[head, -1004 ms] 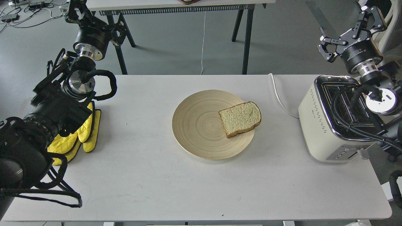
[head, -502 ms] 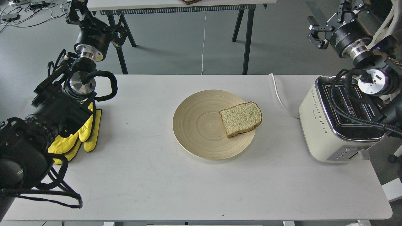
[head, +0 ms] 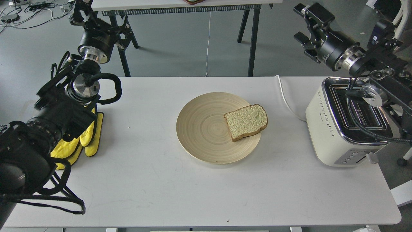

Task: Put bread in toaster with right arm
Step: 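Swing the right gripper toward the bread slice in the wooden bowl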

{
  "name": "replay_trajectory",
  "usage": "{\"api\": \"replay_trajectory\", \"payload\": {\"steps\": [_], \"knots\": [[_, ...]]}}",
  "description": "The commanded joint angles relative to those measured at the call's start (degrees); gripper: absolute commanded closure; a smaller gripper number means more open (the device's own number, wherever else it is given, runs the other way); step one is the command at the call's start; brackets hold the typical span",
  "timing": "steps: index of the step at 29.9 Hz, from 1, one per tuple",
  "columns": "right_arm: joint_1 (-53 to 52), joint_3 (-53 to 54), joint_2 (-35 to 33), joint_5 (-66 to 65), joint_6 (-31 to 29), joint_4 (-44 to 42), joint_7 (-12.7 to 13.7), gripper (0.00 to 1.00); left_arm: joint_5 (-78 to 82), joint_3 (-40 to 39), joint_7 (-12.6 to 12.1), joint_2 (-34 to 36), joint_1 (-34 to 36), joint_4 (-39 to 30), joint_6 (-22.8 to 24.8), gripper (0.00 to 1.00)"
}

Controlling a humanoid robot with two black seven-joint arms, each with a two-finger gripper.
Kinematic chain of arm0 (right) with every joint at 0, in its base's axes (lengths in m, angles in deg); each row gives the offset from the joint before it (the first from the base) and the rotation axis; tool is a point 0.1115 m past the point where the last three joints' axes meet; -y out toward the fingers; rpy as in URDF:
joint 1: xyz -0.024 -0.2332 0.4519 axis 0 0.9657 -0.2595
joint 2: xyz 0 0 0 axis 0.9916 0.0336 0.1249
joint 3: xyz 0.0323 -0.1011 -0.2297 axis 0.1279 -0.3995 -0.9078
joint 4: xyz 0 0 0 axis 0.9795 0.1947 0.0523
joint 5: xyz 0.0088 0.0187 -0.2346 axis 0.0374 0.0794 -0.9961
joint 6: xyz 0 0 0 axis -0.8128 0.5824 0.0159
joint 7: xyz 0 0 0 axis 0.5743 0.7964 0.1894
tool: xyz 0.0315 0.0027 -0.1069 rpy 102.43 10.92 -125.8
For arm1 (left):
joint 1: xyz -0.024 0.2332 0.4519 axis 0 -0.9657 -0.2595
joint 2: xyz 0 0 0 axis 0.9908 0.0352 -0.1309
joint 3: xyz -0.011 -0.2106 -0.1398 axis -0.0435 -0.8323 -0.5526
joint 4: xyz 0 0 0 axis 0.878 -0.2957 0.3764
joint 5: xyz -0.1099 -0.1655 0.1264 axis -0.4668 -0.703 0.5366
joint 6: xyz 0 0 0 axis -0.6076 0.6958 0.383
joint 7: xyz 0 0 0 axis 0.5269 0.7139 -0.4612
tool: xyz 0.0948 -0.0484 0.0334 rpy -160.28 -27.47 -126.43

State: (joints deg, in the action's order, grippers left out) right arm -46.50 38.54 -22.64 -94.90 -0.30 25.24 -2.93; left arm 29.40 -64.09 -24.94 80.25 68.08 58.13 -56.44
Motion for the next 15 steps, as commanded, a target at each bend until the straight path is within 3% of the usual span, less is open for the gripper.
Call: {"api": "replay_trajectory", "payload": {"steps": [1, 9, 12, 15], "knots": [[0.4, -6.2, 0.2, -8.6, 6.3, 0.7, -0.1, 0.01, 0.0, 0.0, 0.0, 0.0, 0.0, 0.0, 0.0, 0.0], [0.5, -20.8, 1.4, -15.7, 14.9, 0.9, 0.6, 0.01, 0.0, 0.0, 0.1, -0.1, 0.0, 0.0, 0.0, 0.0], [0.3, -24.0, 3.2, -16.2, 15.7, 0.4, 3.4, 0.01, 0.0, 0.0, 0.1, -0.2, 0.0, 0.0, 0.0, 0.0], [0.5, -24.9, 4.7, -16.3, 15.7, -1.1, 4.0, 0.01, 0.0, 0.0, 0.1, -0.2, 0.0, 0.0, 0.0, 0.0]]}}
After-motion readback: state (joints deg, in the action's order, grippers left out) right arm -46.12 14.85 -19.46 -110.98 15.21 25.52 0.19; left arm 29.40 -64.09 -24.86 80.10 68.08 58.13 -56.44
